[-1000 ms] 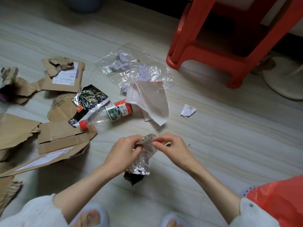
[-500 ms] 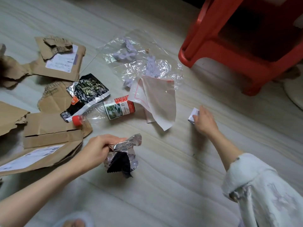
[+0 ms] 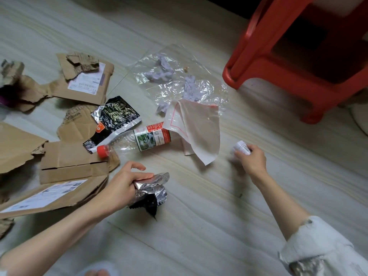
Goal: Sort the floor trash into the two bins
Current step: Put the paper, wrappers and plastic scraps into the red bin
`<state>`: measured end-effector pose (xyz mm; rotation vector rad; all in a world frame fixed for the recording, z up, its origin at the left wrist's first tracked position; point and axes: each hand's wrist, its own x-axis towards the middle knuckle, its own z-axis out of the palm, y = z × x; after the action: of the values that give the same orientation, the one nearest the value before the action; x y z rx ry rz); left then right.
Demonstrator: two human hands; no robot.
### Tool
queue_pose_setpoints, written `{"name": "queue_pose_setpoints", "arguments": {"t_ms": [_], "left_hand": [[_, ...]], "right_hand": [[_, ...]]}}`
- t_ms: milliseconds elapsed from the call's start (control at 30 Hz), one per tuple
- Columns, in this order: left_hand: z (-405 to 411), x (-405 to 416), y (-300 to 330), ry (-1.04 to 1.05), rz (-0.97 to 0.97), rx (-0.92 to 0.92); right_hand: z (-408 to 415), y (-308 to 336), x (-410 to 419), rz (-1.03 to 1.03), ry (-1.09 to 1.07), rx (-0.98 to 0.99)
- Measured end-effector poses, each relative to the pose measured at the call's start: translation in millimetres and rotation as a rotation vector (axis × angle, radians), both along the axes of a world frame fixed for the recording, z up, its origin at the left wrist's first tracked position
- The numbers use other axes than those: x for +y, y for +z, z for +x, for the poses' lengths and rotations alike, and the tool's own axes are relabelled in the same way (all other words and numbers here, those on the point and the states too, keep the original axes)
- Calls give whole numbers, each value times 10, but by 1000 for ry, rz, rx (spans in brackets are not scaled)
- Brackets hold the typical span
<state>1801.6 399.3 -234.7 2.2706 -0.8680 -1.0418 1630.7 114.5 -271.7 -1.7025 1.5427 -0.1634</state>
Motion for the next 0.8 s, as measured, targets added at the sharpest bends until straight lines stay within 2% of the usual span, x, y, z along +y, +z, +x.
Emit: {"name": "queue_pose_setpoints", "arguments": {"t_ms": [100,200,333,400,467,567,667,733,800], "left_hand": [[-62,12,45,10,3,25],[-144,-2,179,35,-19,139],[-421,-55,534,112,-134,262],[-582,-99,710,156,-186,265],[-770,-137,897,90,-215,207],[-1093,-233,1199,-116,-248,70],[-1477,-527,1603,-376,-327,-85],[-1835,-819,1943,-461,-413,-87],[-2212,-1084,2200,-460,-467,14]], "right_hand": [[-116,132,102,54,-12,-58],[-245,288,272,123,31,-78],[-508,711,525,134,87,-107],[-663,954,636,121,94,-143],[-862,1239,755,65,39,-220],[-1294,1711,919,-26,-107,-345],[-1900,2127,930,-98,-180,-350],[-2423,2355,906,-147,-198,-275],[-2908,2467,892,-165,-225,-197]]}}
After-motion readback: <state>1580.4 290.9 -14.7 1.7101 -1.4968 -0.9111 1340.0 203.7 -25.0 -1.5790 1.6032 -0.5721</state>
